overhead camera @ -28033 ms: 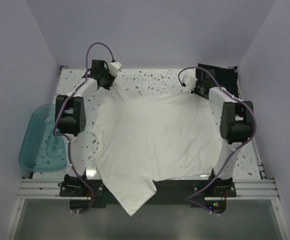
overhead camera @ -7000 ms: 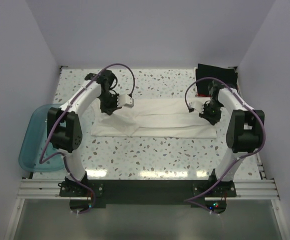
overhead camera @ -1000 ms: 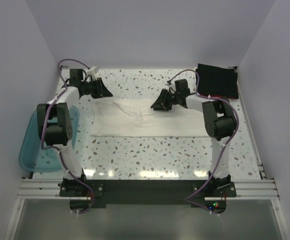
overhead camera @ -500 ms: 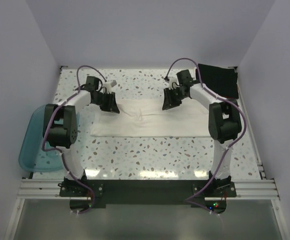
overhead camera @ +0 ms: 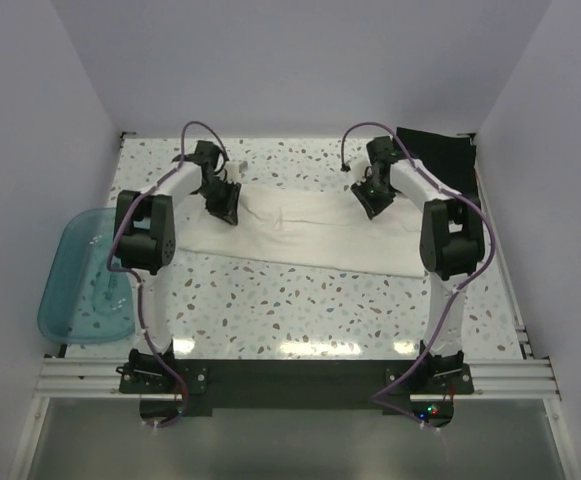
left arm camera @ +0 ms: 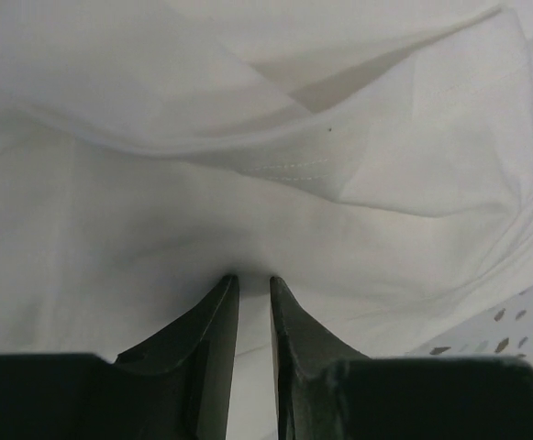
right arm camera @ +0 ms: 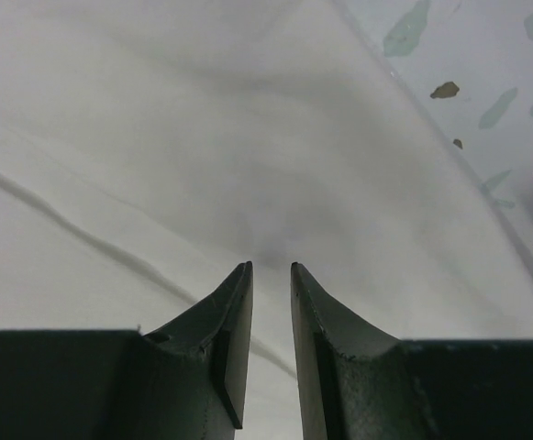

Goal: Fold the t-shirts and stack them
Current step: Fold the tshirt

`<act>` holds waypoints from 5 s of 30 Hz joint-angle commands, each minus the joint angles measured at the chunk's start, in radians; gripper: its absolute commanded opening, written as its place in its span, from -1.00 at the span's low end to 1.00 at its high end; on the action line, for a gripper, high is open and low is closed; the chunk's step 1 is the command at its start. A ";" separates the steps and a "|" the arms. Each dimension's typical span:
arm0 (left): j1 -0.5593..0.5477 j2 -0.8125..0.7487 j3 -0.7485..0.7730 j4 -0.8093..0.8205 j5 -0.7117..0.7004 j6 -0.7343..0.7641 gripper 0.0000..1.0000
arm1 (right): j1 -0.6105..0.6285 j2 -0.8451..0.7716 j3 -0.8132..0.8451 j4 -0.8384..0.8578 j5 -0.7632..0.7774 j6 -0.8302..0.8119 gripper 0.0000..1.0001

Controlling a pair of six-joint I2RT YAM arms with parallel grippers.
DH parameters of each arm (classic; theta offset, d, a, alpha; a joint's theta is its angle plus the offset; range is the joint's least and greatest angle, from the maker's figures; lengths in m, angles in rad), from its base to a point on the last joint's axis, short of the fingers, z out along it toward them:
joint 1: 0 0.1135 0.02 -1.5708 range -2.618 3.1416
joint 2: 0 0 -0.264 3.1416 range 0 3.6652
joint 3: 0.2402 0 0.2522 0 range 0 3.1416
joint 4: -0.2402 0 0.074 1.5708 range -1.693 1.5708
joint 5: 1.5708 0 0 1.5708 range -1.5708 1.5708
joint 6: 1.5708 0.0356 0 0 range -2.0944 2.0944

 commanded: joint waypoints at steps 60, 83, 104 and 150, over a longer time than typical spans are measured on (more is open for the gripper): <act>-0.133 0.434 0.716 0.086 0.016 0.135 -0.03 | 0.377 -0.343 -0.469 -0.283 -0.178 -0.290 -0.48; 0.081 -0.391 0.035 0.224 0.257 0.118 0.54 | 0.720 -0.259 -0.438 -0.060 -0.275 -0.007 -0.41; -0.246 -1.340 -0.849 -0.278 0.420 1.219 0.93 | 0.780 -0.980 -0.748 -0.191 -0.378 -0.539 0.71; -1.042 -1.067 -1.193 0.420 -0.059 0.812 -0.92 | 0.857 -0.972 -1.175 0.173 -0.322 -0.698 -0.98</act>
